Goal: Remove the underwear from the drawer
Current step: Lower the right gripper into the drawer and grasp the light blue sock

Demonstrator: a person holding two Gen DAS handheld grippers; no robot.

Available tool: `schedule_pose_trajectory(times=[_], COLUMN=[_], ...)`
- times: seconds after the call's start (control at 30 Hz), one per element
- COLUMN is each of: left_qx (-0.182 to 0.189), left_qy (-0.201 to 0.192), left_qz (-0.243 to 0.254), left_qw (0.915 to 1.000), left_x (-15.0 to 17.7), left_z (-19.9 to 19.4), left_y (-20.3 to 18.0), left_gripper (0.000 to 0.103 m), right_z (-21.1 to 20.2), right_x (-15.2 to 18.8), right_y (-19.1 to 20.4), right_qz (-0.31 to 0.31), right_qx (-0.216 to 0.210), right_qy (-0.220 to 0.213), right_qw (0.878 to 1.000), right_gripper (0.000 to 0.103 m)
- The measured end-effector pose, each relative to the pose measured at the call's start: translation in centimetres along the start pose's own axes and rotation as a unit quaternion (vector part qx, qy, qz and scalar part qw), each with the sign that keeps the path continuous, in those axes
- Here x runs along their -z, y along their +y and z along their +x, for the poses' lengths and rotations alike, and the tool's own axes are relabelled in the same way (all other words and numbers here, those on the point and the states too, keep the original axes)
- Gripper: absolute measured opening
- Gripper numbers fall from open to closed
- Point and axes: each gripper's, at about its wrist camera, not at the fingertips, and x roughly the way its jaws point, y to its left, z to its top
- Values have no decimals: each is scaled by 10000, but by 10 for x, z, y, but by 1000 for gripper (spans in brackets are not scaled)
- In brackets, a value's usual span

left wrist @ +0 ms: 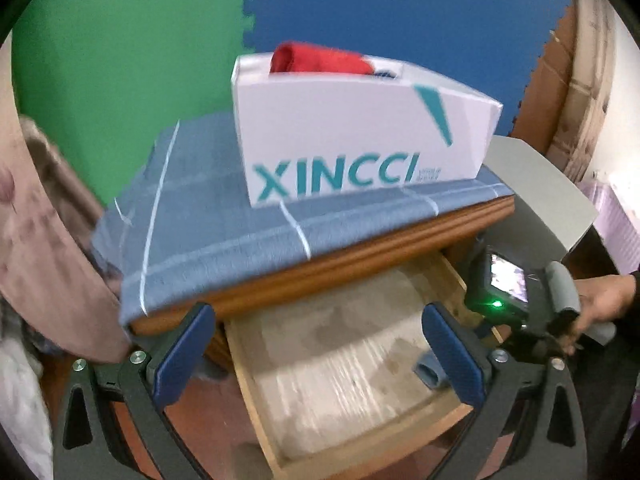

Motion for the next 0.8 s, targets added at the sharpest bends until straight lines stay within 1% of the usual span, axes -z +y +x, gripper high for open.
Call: schedule_pose_trajectory(times=[0.07, 0.17, 0.27, 0.33, 0.4, 0.43, 0.5, 0.53, 0.6, 0.63, 0.67, 0.7, 0.73, 0.8], left_qx=[96, 225, 403, 419, 404, 401, 381, 356, 292, 270, 253, 231, 208, 183], left_qy=[79, 199, 355, 491, 561, 591, 622, 642, 707, 745, 764, 779, 784, 775], left_qz=[-134, -417, -692, -808, -861, -868, -839, -805, -722, -674, -648, -627, -599, -549], left_qw=[9998, 9987, 9962, 9946, 9939, 9937, 9938, 9941, 9945, 9946, 9946, 9947, 9949, 9953], left_x=[2, 3, 5, 5, 5, 5, 4, 4, 4, 4, 5, 5, 5, 5], left_z=[2, 9, 15, 22, 26, 27, 29, 31, 35, 37, 38, 39, 40, 39], left_y=[4, 13, 21, 23, 24, 24, 22, 21, 19, 17, 16, 16, 15, 13], left_gripper=[102, 102, 102, 102, 102, 102, 102, 102, 102, 102, 102, 102, 102, 102], right_z=[7, 19, 24, 31, 40, 47, 63, 65, 63, 62, 60, 58, 54, 46], right_x=[-6, -10, -13, -15, -19, -20, -24, -25, -24, -23, -21, -19, -16, -13], right_y=[-3, -3, 1, 3, 1, 0, -5, -9, -9, -10, -11, -10, -15, -21], right_qz=[-145, -554, -1010, -1241, -1361, -1406, -1404, -1312, -1269, -1243, -1217, -1195, -1128, -924], right_qx=[235, 399, 584, 555, 558, 618, 742, 661, 654, 672, 735, 723, 746, 693], right_qy=[153, 404, 383, 468, 584, 643, 903, 938, 848, 814, 743, 718, 665, 531], right_qw=[9995, 9969, 9924, 9896, 9874, 9860, 9832, 9847, 9861, 9866, 9871, 9876, 9886, 9919], right_gripper=[57, 58, 63, 63, 69, 71, 73, 75, 75, 73, 66, 50, 44, 38])
